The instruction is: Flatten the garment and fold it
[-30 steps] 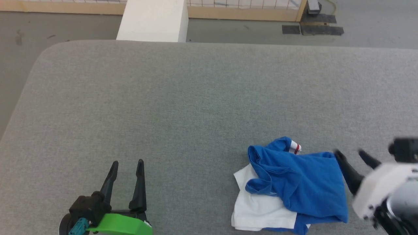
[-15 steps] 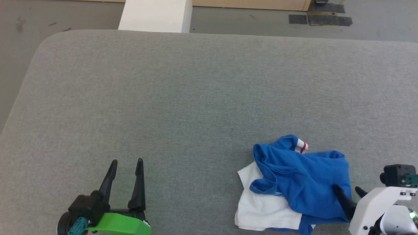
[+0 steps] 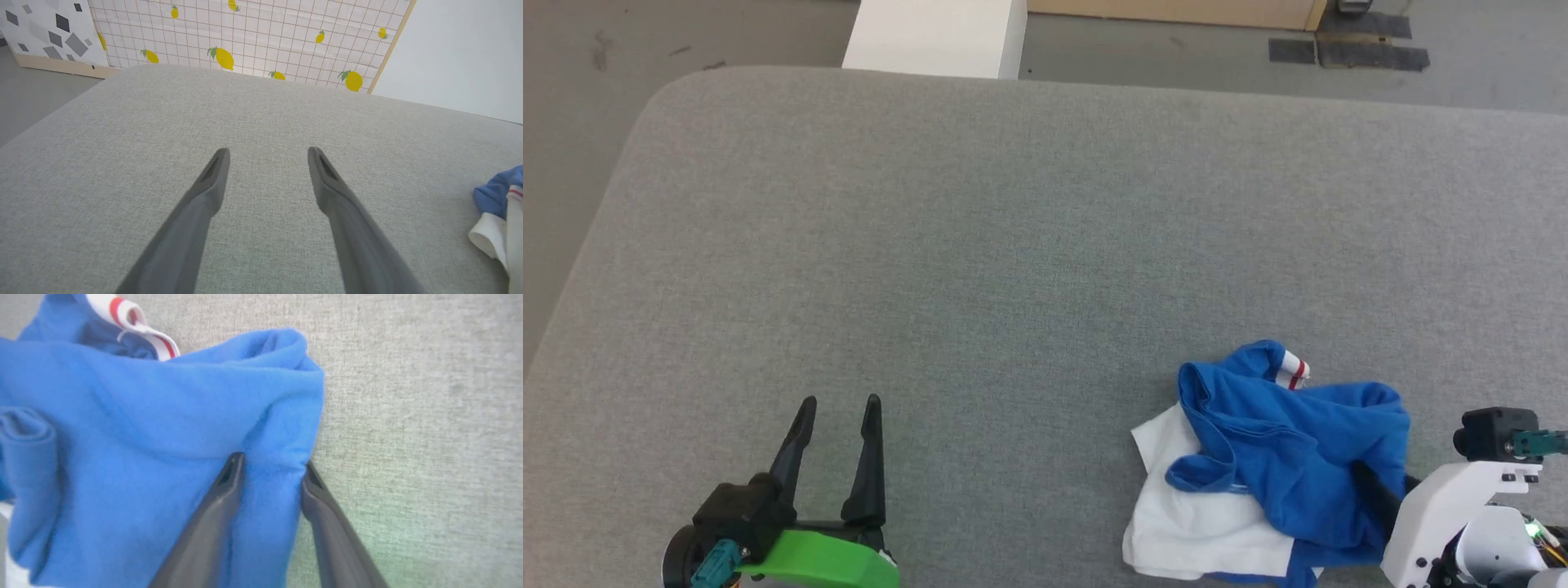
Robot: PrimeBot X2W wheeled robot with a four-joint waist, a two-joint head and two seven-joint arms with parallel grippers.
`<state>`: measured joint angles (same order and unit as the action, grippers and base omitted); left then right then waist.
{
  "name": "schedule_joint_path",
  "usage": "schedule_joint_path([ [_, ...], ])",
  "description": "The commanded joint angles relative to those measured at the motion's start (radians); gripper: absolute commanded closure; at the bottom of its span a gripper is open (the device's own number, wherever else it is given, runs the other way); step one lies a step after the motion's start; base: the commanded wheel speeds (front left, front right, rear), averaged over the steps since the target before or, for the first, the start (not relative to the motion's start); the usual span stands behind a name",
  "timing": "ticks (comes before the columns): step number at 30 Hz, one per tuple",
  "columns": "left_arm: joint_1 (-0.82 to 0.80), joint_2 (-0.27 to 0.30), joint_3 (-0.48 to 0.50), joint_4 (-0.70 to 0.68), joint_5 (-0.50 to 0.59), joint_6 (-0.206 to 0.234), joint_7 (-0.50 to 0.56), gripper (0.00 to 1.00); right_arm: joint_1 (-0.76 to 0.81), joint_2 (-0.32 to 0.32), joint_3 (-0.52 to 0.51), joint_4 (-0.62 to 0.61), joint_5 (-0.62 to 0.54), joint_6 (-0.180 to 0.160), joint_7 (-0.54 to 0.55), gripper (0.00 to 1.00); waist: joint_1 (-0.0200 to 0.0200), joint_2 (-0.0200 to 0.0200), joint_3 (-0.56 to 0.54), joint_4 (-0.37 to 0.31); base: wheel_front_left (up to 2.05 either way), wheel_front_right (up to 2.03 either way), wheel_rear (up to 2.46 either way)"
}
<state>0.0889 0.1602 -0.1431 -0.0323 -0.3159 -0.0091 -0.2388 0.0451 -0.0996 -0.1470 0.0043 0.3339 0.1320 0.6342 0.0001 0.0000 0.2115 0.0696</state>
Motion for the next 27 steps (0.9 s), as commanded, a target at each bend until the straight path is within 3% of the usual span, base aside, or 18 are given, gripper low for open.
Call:
schedule_joint_path([
  [1,-0.016,0.009,-0.002,0.002,0.011,-0.001,0.000,0.00,-0.005,-0.001,0.007,0.020,-0.005,-0.001,-0.007,1.00,-0.0001,0.0000,-0.015,-0.002,0.00,0.00,0.00],
  [8,0.001,0.009,-0.013,-0.010,0.012,0.002,-0.001,0.00,-0.027,-0.066,0.043,-0.019,-0.025,-0.001,-0.050,1.00,-0.0001,0.0000,-0.052,-0.037,0.00,0.00,0.00],
  [14,-0.004,0.018,-0.021,-0.032,0.017,0.004,0.007,0.00,-0.094,-0.167,0.089,-0.055,-0.061,-0.001,-0.049,1.00,-0.0001,0.0000,-0.042,-0.096,0.00,0.00,0.00],
  [27,-0.083,0.055,-0.020,-0.110,0.044,0.015,0.043,0.00,-0.292,-0.384,0.099,-0.020,-0.073,-0.001,-0.026,1.00,-0.0001,0.0000,0.126,-0.243,0.00,0.00,0.00],
])
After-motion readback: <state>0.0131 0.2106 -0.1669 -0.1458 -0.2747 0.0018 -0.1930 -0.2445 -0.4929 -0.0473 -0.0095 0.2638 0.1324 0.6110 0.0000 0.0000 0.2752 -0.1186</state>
